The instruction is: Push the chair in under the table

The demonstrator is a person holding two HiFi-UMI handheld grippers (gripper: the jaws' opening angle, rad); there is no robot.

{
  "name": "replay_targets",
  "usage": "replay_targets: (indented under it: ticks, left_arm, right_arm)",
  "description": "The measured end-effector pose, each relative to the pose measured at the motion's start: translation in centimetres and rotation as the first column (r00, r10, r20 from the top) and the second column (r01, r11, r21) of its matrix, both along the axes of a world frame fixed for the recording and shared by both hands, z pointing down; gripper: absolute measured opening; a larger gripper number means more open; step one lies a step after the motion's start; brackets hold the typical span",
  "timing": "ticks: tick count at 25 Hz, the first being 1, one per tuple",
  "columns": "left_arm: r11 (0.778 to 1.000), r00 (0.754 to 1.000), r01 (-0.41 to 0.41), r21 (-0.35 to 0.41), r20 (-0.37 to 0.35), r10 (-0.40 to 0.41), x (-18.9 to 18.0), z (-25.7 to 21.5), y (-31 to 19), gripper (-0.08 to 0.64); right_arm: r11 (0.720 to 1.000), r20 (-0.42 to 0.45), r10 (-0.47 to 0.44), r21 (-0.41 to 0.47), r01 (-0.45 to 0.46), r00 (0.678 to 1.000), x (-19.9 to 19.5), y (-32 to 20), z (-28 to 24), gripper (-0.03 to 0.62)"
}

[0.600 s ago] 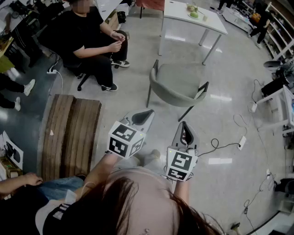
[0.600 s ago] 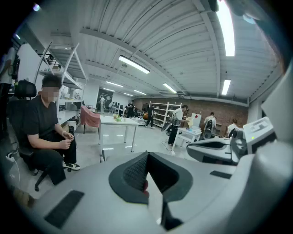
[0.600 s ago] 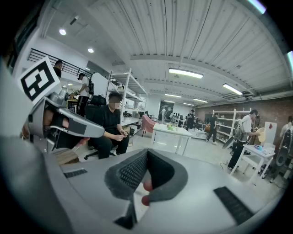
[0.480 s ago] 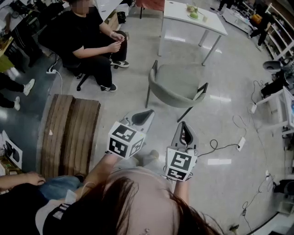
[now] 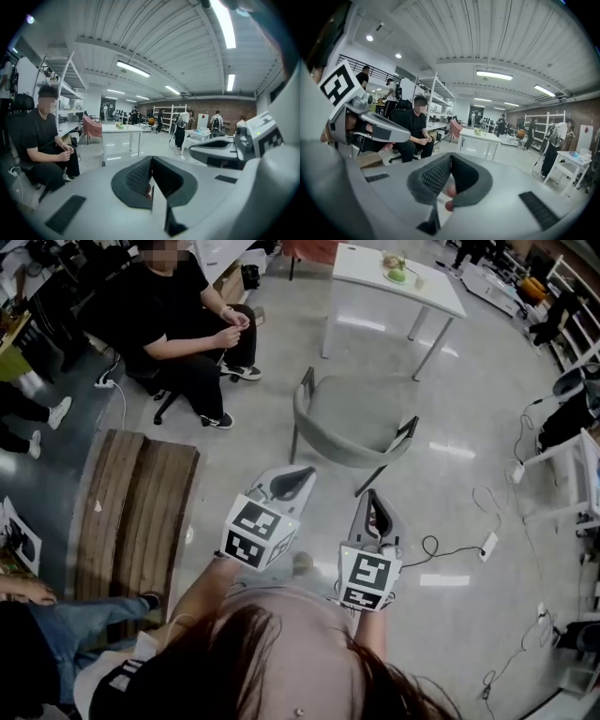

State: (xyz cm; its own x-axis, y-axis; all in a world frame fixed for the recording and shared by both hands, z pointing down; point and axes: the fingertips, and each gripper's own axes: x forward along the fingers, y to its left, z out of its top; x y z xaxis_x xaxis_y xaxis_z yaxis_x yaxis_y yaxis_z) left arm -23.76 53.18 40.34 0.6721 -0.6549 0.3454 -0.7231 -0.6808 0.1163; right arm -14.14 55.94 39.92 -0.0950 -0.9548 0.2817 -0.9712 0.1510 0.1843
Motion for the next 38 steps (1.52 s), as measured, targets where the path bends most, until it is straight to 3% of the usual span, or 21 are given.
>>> replay_targets:
  ticks: [11,17,28,38]
  left_arm:
    - [1.000,0.999,0.023,-0.022,0.041,-0.022,2.7,1.5,-1.9,0.009]
    - [1.000,0.997,-0.005,-0.028,0.072,0.007,4.2,3.2,-4.3,0.009]
    - [0.997,0.991,-0.034,-0.071,0.127,0.043,4.9,6.7,-9.9,0.014]
    - [0.982,0.957,-0.145,-0.117,0.235,0.169,6.4,11.6,-12.9,0.103]
  right_arm:
    - [0.999,-0.017,-0.045,0.007,0.045,0.999,2.6,-2.5,1.1,0.021]
    - [0.997,-0.033,-0.076,-0.004,0.076,0.997,2.9,-4.8,2.5,0.023]
    - [0.989,-0.027,-0.105,-0.109,0.101,0.994,3.1,-9.7,6.5,0.052]
    - [0.963,-0.084,-0.156,-0.236,0.133,0.984,3.0,-12.8,11.4,0.129]
